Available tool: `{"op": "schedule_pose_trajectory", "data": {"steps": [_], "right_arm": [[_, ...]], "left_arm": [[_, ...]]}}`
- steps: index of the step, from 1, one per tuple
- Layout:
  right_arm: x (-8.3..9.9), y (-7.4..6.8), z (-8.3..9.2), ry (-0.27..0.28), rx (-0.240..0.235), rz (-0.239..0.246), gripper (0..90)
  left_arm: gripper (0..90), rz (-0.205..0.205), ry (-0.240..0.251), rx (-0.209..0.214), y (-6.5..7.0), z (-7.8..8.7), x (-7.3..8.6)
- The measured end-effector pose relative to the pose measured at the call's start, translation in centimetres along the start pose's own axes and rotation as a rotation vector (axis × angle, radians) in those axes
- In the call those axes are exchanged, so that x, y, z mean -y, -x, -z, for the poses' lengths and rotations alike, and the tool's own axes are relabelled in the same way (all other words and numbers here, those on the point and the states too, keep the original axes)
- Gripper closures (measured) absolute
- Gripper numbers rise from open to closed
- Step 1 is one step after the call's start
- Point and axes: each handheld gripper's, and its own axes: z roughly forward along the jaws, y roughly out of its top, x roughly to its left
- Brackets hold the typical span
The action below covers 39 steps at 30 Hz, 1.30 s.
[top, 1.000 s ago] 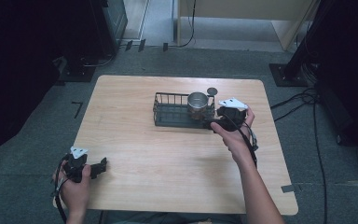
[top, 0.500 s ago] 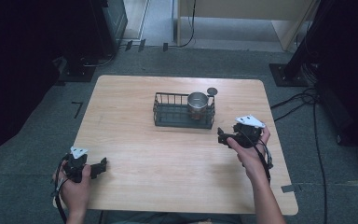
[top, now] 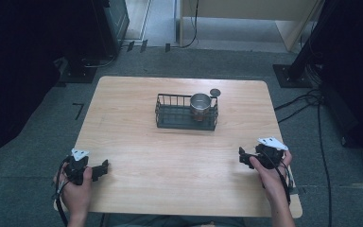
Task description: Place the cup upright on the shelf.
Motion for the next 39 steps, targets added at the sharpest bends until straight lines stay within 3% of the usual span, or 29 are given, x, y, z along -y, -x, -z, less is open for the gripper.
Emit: {"op": "schedule_pose_trajectory", "data": {"steps": [13, 15, 19, 22, 39], "right_arm": [[4.9, 2.9, 0.9, -0.066, 0.044, -0.028, 0.0], [5.8, 3.4, 1.5, -0.085, 0.062, -0.011, 0.0], [6.7, 4.4, 2.4, -0.079, 0.059, -0.036, 0.0], [7.1, 4.9, 2.8, -0.083, 0.066, -0.061, 0.0], [7.2, 5.0, 2.9, -0.083, 0.057, -0.049, 0.0]], "left_arm": [[0.0, 0.002, 0.0, 0.0, 0.0, 0.0, 0.0], [0.0, 0.001, 0.001, 0.0, 0.0, 0.0, 0.0], [0.0, 0.001, 0.001, 0.0, 0.0, 0.0, 0.0], [0.0, 0.0, 0.0, 0.001, 0.0, 0.0, 0.0], [0.0, 0.0, -0.001, 0.0, 0.0, 0.0, 0.0]]}}
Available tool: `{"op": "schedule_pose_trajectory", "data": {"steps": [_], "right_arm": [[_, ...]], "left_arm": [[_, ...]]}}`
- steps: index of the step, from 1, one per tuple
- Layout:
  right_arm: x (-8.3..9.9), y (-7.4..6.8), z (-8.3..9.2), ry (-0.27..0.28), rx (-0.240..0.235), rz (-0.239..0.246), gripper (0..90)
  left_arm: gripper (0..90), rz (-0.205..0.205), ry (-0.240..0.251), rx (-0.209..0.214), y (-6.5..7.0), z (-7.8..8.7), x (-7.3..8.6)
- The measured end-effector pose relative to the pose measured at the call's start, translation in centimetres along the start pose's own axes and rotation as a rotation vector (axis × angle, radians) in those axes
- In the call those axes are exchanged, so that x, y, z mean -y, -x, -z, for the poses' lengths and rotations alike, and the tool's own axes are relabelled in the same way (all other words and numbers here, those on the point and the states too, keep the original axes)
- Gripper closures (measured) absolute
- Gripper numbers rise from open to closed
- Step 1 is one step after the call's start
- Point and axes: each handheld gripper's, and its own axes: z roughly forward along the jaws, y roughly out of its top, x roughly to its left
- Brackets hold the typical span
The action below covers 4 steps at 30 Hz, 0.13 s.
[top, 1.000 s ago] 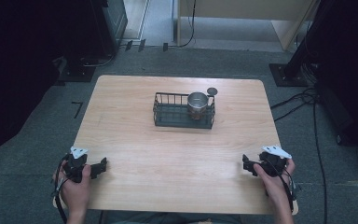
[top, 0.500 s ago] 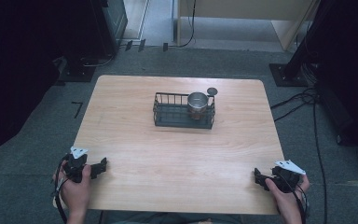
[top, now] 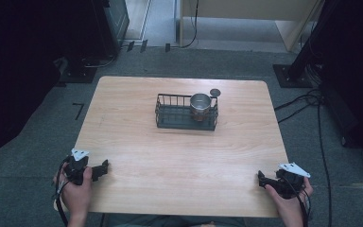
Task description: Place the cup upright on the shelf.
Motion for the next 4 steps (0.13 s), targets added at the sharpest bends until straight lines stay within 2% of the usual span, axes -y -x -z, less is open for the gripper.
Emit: {"op": "schedule_pose_trajectory", "data": {"steps": [4], "right_arm": [[0.0, 0.0, 0.0, 0.0, 0.0, 0.0, 0.0]], "left_arm": [[0.0, 0.0, 0.0, 0.0, 0.0, 0.0, 0.0]]}}
